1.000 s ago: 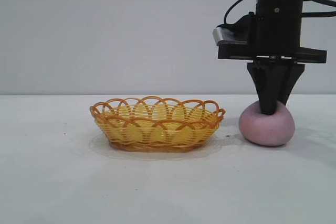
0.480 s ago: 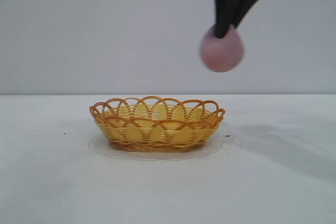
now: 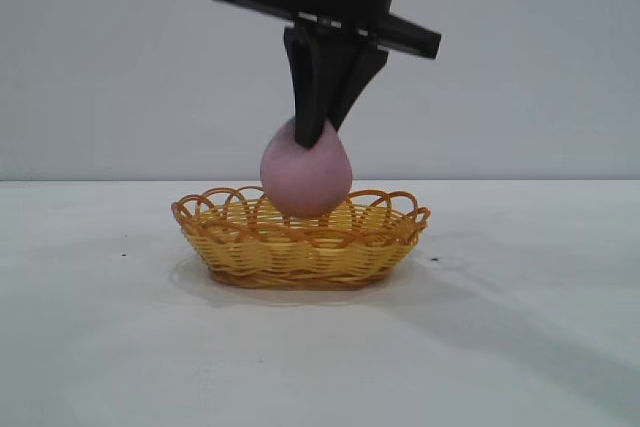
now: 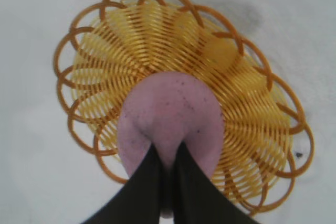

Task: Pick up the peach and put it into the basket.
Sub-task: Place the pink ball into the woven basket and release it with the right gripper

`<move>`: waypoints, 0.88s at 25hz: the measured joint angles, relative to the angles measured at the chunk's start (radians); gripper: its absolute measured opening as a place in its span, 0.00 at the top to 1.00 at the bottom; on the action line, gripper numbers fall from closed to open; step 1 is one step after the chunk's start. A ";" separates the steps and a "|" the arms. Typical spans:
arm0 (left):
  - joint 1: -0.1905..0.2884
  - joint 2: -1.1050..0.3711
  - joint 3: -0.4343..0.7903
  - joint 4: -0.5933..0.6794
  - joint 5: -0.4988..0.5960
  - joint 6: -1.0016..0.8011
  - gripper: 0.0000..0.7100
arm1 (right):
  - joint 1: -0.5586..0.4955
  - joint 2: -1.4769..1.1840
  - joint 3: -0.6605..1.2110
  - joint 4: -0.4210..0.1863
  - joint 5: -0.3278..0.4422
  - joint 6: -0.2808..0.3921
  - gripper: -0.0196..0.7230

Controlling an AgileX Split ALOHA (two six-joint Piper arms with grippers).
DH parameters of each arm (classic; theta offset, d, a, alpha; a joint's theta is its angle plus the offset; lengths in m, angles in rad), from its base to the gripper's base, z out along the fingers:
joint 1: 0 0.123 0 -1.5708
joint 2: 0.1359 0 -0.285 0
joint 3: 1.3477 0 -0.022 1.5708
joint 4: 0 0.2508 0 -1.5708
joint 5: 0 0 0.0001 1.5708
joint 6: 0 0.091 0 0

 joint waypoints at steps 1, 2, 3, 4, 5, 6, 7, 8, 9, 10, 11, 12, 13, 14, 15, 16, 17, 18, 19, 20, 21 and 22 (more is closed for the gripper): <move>0.000 0.000 0.000 0.000 0.000 0.000 0.26 | 0.000 0.009 0.000 0.003 0.000 0.000 0.97; 0.000 0.000 0.000 0.000 0.000 0.000 0.26 | 0.000 0.017 0.000 0.004 0.000 0.000 0.97; 0.000 0.000 0.000 0.000 0.000 0.000 0.26 | 0.000 0.022 0.000 0.004 0.000 0.000 0.90; 0.000 0.000 0.000 0.000 0.000 0.000 0.26 | 0.000 0.025 0.000 0.005 -0.002 0.000 0.90; 0.000 0.000 0.000 0.000 0.000 0.000 0.26 | 0.000 0.026 0.000 0.005 -0.005 0.000 0.82; 0.000 0.000 0.000 0.000 0.000 0.000 0.26 | 0.000 0.026 0.000 0.005 -0.011 0.000 0.77; 0.000 0.000 0.000 0.000 0.000 0.000 0.26 | 0.000 0.026 0.000 0.005 -0.015 0.000 0.72; 0.000 0.000 0.000 0.000 0.000 0.000 0.26 | 0.000 0.026 0.000 0.005 -0.017 0.000 0.66; 0.000 0.000 0.000 0.000 0.000 0.000 0.26 | 0.000 0.026 0.000 0.006 -0.017 0.000 0.61; 0.000 0.000 0.000 0.000 0.000 0.000 0.26 | 0.000 0.026 0.000 0.007 -0.017 0.000 0.55; 0.000 0.000 0.000 0.000 0.000 0.000 0.26 | 0.000 0.026 0.000 0.009 -0.014 0.000 0.50; 0.000 0.000 0.000 0.000 0.000 0.000 0.26 | 0.000 0.026 0.000 0.009 -0.009 0.000 0.45; 0.000 0.000 0.000 0.000 0.000 0.000 0.26 | 0.000 0.026 0.000 0.009 -0.001 0.000 0.41; 0.000 0.000 0.000 0.000 0.000 0.000 0.26 | 0.000 0.026 0.000 0.009 0.005 0.000 0.38; 0.000 0.000 0.000 0.000 0.000 0.000 0.26 | 0.000 0.026 0.000 0.007 0.011 0.000 0.40; 0.000 0.000 0.000 0.000 0.000 0.000 0.26 | 0.000 0.026 0.000 0.002 0.013 0.000 0.40; 0.000 0.000 0.000 0.000 0.000 0.000 0.26 | 0.000 0.021 0.000 -0.002 0.016 0.000 0.40; 0.000 0.000 0.000 0.000 0.000 0.000 0.26 | -0.005 0.017 0.000 -0.005 0.017 0.000 0.40; 0.000 0.000 0.000 0.000 0.000 0.000 0.26 | -0.013 0.005 0.000 -0.006 0.017 0.000 0.40; 0.000 0.000 0.000 0.000 0.000 0.000 0.26 | -0.027 -0.008 0.000 -0.006 0.017 0.000 0.40; 0.000 0.000 0.000 0.000 0.000 0.000 0.26 | -0.042 -0.018 0.000 -0.007 0.017 0.000 0.40; 0.000 0.000 0.000 0.000 0.000 0.000 0.26 | -0.065 -0.028 0.000 -0.009 0.017 0.000 0.40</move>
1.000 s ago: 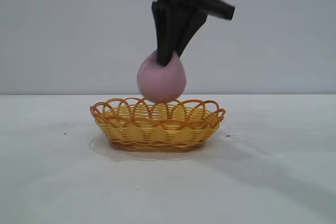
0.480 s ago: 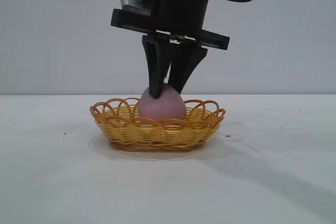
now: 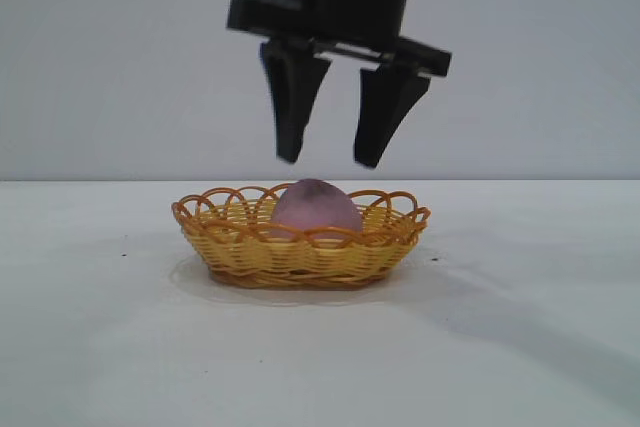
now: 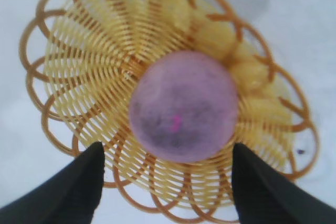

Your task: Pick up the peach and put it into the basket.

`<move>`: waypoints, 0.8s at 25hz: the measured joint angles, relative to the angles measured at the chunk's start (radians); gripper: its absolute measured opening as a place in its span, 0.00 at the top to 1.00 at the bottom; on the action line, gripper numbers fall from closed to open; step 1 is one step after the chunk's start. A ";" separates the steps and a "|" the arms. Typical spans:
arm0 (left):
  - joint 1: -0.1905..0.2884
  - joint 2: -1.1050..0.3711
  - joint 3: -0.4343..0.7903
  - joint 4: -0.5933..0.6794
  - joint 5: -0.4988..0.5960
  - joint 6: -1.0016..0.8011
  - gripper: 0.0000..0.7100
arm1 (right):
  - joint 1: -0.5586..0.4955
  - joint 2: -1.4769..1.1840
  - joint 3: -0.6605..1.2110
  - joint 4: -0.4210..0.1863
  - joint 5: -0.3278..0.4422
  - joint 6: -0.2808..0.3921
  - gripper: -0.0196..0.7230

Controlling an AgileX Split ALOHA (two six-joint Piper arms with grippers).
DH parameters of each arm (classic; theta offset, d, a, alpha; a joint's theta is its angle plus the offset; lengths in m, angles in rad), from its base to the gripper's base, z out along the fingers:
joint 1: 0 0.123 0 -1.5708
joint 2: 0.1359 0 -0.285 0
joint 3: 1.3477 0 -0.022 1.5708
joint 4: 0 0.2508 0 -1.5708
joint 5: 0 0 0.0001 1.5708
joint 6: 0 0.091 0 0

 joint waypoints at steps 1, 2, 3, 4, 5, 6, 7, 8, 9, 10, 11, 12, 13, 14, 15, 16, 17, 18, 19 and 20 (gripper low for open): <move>0.000 0.000 0.000 0.000 0.000 0.000 0.26 | -0.028 -0.009 0.000 -0.004 0.000 0.000 0.40; 0.000 0.000 0.000 0.000 0.000 0.000 0.26 | -0.059 -0.014 0.000 -0.006 0.000 0.000 0.40; 0.000 0.000 0.000 0.000 0.000 0.000 0.26 | -0.087 -0.018 0.000 -0.010 0.000 0.000 0.40; 0.000 0.000 0.000 0.000 0.000 0.000 0.26 | -0.123 -0.023 0.000 -0.018 0.000 0.000 0.40; 0.000 0.000 0.000 0.000 0.000 0.000 0.26 | -0.159 -0.027 0.000 -0.027 0.000 0.000 0.40; 0.000 0.000 0.000 0.000 0.000 0.000 0.26 | -0.189 -0.028 0.000 -0.038 0.000 0.000 0.40; 0.000 0.000 0.000 0.000 0.000 0.000 0.26 | -0.226 -0.028 0.000 -0.048 0.000 0.000 0.35; 0.000 0.000 0.000 0.000 0.000 0.000 0.26 | -0.261 -0.028 0.000 -0.058 0.000 0.000 0.37; 0.000 0.000 0.000 0.000 0.000 0.000 0.26 | -0.295 -0.028 0.000 -0.065 0.000 0.000 0.37; 0.000 0.000 0.000 0.000 0.000 0.000 0.26 | -0.323 -0.028 0.000 -0.070 0.000 0.000 0.37; 0.000 0.000 0.000 0.000 0.000 0.000 0.26 | -0.355 -0.028 0.000 -0.074 0.000 0.000 0.37; 0.000 0.000 0.000 0.000 0.000 0.000 0.26 | -0.385 -0.028 0.000 -0.077 0.000 0.000 0.37; 0.000 0.000 0.000 0.000 0.000 0.000 0.26 | -0.409 -0.028 0.000 -0.079 -0.002 0.000 0.37; 0.000 0.000 0.000 0.000 0.000 0.000 0.26 | -0.435 -0.028 0.000 -0.080 -0.006 0.000 0.37; 0.000 0.000 0.000 0.000 0.000 0.000 0.26 | -0.458 -0.028 0.000 -0.082 -0.008 0.000 0.37; 0.000 0.000 0.000 0.000 0.000 0.000 0.26 | -0.477 -0.028 0.000 -0.082 -0.008 0.000 0.37; 0.000 0.000 0.000 0.000 0.000 0.000 0.26 | -0.488 -0.028 0.000 -0.084 -0.008 0.000 0.37; 0.000 0.000 0.000 0.000 0.000 0.000 0.26 | -0.497 -0.028 0.000 -0.085 -0.004 0.000 0.37; 0.000 0.000 0.000 0.000 0.000 0.000 0.26 | -0.504 -0.028 0.000 -0.086 0.007 0.000 0.37; 0.000 0.000 0.000 0.000 0.000 0.000 0.26 | -0.504 -0.029 0.000 -0.086 0.022 0.000 0.37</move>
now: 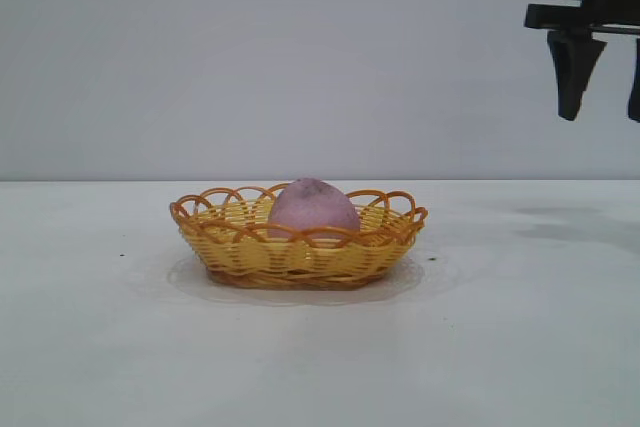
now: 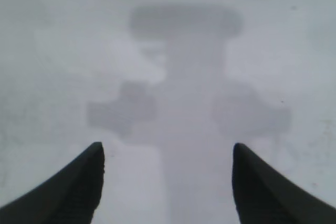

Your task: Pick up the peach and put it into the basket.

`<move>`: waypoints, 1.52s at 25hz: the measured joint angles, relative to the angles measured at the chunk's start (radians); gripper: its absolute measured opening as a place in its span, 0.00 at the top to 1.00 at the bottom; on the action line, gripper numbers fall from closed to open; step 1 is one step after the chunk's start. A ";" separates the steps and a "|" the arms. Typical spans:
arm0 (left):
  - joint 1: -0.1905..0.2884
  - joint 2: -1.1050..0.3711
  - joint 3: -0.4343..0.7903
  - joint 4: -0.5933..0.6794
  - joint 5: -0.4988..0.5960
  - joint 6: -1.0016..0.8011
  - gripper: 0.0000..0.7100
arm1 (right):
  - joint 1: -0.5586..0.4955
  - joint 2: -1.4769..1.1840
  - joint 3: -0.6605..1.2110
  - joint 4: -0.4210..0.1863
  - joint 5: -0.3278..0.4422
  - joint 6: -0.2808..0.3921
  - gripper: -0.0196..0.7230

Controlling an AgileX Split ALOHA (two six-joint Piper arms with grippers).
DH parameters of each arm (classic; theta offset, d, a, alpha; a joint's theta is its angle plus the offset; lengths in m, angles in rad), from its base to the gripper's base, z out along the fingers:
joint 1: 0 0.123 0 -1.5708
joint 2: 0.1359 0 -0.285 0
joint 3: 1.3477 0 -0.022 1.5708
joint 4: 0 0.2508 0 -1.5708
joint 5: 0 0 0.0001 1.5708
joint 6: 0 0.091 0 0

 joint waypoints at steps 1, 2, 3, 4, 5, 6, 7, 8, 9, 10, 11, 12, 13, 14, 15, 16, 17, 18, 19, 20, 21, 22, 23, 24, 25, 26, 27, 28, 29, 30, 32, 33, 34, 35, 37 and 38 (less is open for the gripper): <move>0.000 0.000 0.000 0.000 0.000 0.000 0.26 | 0.000 -0.002 0.000 0.000 0.020 0.000 0.37; 0.000 0.000 0.000 0.000 0.000 0.000 0.26 | 0.000 -0.002 0.000 0.002 0.038 0.000 0.37; 0.000 0.000 0.000 0.000 0.000 0.000 0.26 | 0.000 -0.002 0.000 0.002 0.062 0.000 0.37; 0.000 0.000 0.000 0.000 0.000 0.000 0.26 | 0.000 -0.006 0.000 0.002 0.089 0.000 0.37; 0.000 0.000 0.000 0.000 0.000 0.000 0.26 | 0.000 -0.013 0.000 0.002 0.108 0.000 0.37; 0.000 0.000 0.000 0.000 0.000 0.000 0.26 | 0.000 -0.027 0.005 0.002 0.117 0.000 0.37; 0.000 0.000 0.000 0.000 0.000 0.000 0.26 | 0.000 -0.050 0.016 0.002 0.122 0.000 0.37; 0.000 0.000 0.000 0.000 0.000 0.000 0.26 | 0.000 -0.074 0.030 0.002 0.125 0.000 0.37; 0.000 0.000 0.000 0.000 0.000 0.000 0.26 | 0.000 -0.109 0.043 0.002 0.128 0.000 0.37; 0.000 0.000 0.000 0.000 0.000 0.000 0.26 | 0.000 -0.148 0.060 0.002 0.133 0.000 0.37; 0.000 0.000 0.000 0.000 0.000 0.000 0.26 | 0.000 -0.190 0.079 0.002 0.138 0.000 0.37; 0.000 0.000 0.000 0.000 0.000 0.000 0.26 | 0.000 -0.227 0.101 0.002 0.140 0.000 0.37; 0.000 0.000 0.000 0.000 0.000 0.000 0.26 | 0.000 -0.271 0.122 0.002 0.142 0.000 0.37; 0.000 0.000 0.000 0.000 0.000 0.000 0.26 | 0.000 -0.317 0.151 0.002 0.142 0.000 0.37; 0.000 0.000 0.000 0.000 0.000 0.000 0.26 | 0.000 -0.355 0.185 0.002 0.144 0.000 0.37; 0.000 0.000 0.000 0.000 0.000 0.000 0.26 | 0.000 -0.402 0.216 0.002 0.144 0.000 0.37; 0.000 0.000 0.000 0.000 0.000 0.000 0.26 | 0.000 -0.452 0.256 0.002 0.146 0.000 0.37; 0.000 0.000 0.000 0.000 0.000 0.000 0.26 | 0.000 -0.503 0.297 0.002 0.146 0.000 0.37; 0.000 0.000 0.000 0.000 0.000 0.000 0.26 | 0.000 -0.549 0.340 0.002 0.144 0.000 0.37; 0.000 0.000 0.000 0.000 0.000 0.000 0.26 | 0.000 -0.604 0.375 0.002 0.143 0.000 0.37; 0.000 0.000 0.000 0.000 0.000 0.000 0.26 | 0.000 -0.661 0.419 0.002 0.141 0.000 0.37; 0.000 0.000 0.000 0.000 0.000 0.000 0.26 | 0.000 -0.708 0.462 0.002 0.139 0.000 0.37; 0.000 0.000 0.000 0.000 0.000 0.000 0.26 | 0.000 -0.765 0.498 0.002 0.138 0.000 0.37; 0.000 0.000 0.000 0.000 0.000 0.000 0.26 | 0.000 -0.822 0.541 0.002 0.138 0.000 0.37; 0.000 0.000 0.000 0.000 0.000 0.000 0.26 | 0.000 -0.879 0.583 0.002 0.138 0.000 0.37; 0.000 0.000 0.000 0.000 0.000 0.000 0.26 | 0.000 -0.926 0.624 0.002 0.138 0.000 0.37; 0.000 0.000 0.000 0.000 0.000 0.000 0.26 | 0.000 -0.984 0.657 0.002 0.138 0.000 0.37; 0.000 0.000 0.000 0.000 0.000 0.000 0.26 | 0.000 -1.042 0.696 0.000 0.138 0.000 0.37; 0.000 0.000 0.000 0.000 0.000 0.000 0.26 | 0.000 -1.102 0.732 -0.004 0.134 0.000 0.37; 0.000 0.000 0.000 0.000 0.000 0.000 0.26 | 0.000 -1.151 0.761 -0.011 0.133 0.000 0.37; 0.000 0.000 0.000 0.000 0.000 0.000 0.26 | 0.000 -1.269 0.827 -0.021 0.133 0.000 0.37; 0.000 0.000 0.000 0.000 0.000 0.000 0.26 | 0.000 -1.319 0.858 -0.023 0.133 0.000 0.37; 0.000 0.000 0.000 0.000 0.000 0.000 0.26 | 0.000 -1.376 0.883 -0.024 0.133 0.000 0.37; 0.000 0.000 0.000 0.000 0.000 0.000 0.26 | 0.000 -1.431 0.913 -0.024 0.131 0.000 0.37; 0.000 0.000 0.000 0.000 0.000 0.000 0.26 | 0.000 -1.527 0.969 -0.025 0.127 0.000 0.37; 0.000 0.000 0.000 0.000 0.000 0.000 0.26 | 0.000 -1.575 0.992 -0.025 0.124 0.000 0.37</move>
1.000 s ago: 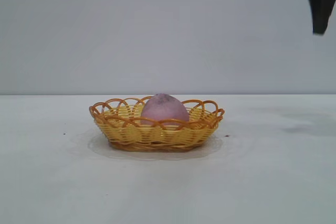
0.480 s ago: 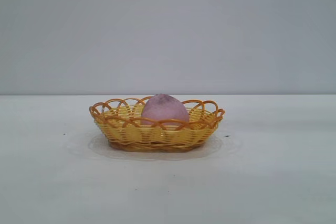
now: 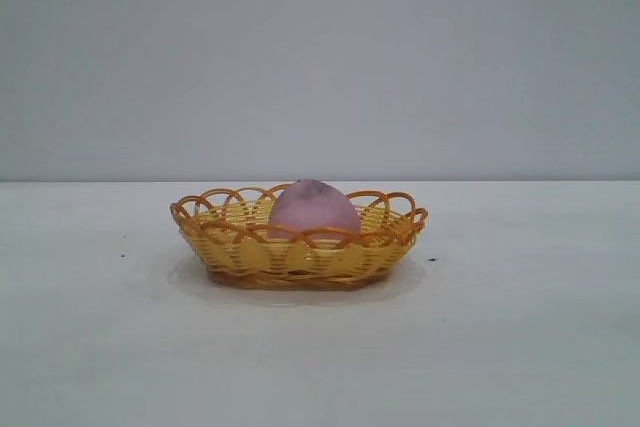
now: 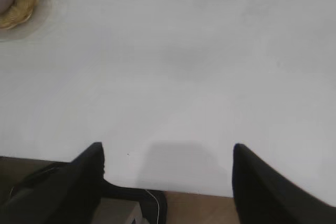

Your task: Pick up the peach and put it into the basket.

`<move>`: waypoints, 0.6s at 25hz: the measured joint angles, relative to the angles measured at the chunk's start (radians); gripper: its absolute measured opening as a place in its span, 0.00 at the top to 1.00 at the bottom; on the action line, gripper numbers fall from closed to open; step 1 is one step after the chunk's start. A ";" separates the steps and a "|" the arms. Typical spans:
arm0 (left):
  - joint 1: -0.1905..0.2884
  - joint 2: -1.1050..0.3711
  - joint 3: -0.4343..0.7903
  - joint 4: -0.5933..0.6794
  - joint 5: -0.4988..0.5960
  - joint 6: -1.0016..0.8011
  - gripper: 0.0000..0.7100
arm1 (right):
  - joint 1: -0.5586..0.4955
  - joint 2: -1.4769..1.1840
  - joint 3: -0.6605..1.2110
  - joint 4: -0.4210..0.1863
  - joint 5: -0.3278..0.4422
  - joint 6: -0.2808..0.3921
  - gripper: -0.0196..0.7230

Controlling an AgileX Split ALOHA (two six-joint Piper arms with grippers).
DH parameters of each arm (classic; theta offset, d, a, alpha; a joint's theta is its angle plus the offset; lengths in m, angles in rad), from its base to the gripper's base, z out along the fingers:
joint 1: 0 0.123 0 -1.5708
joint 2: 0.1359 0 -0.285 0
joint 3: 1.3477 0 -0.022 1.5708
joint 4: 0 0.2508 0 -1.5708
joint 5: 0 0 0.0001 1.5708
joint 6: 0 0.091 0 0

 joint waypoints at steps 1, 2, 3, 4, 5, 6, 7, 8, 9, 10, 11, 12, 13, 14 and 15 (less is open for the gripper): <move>0.000 0.000 0.000 0.000 0.000 0.000 0.26 | 0.000 -0.045 0.025 -0.002 -0.007 0.000 0.37; 0.000 0.000 0.000 0.000 0.000 0.000 0.26 | 0.000 -0.081 0.048 -0.007 -0.009 0.000 0.37; 0.000 0.000 0.000 0.000 0.000 0.000 0.26 | 0.000 -0.121 0.064 -0.011 -0.017 0.000 0.37; 0.000 0.000 0.000 0.000 0.000 0.000 0.26 | 0.000 -0.158 0.082 -0.016 -0.022 0.000 0.37; 0.000 0.000 0.000 0.000 0.000 0.000 0.26 | 0.000 -0.193 0.099 -0.018 -0.028 0.000 0.37; 0.000 0.000 0.000 0.000 0.000 0.000 0.26 | 0.000 -0.220 0.112 -0.020 -0.035 0.000 0.37; 0.000 0.000 0.000 0.000 0.000 0.000 0.26 | 0.000 -0.252 0.117 -0.020 -0.039 0.000 0.37; 0.000 0.000 0.000 0.000 0.000 0.000 0.26 | 0.000 -0.282 0.120 -0.020 -0.044 0.000 0.37; 0.000 0.000 0.000 0.000 0.000 0.000 0.26 | 0.000 -0.309 0.122 -0.020 -0.050 0.000 0.37; 0.000 0.000 0.000 0.000 0.000 0.000 0.26 | 0.000 -0.332 0.124 -0.020 -0.052 0.000 0.37; 0.000 0.000 0.000 0.000 0.000 0.000 0.26 | 0.000 -0.356 0.126 -0.020 -0.052 0.000 0.37; 0.000 0.000 0.000 0.000 0.000 0.000 0.26 | 0.000 -0.378 0.126 -0.020 -0.052 0.000 0.37; 0.000 0.000 0.000 0.000 0.000 0.000 0.26 | 0.000 -0.396 0.126 -0.020 -0.053 0.000 0.37; 0.000 0.000 0.000 0.000 0.000 0.000 0.26 | 0.000 -0.417 0.126 -0.020 -0.053 0.000 0.37; 0.000 0.000 0.000 0.000 0.000 0.000 0.26 | 0.000 -0.436 0.126 -0.020 -0.053 0.000 0.37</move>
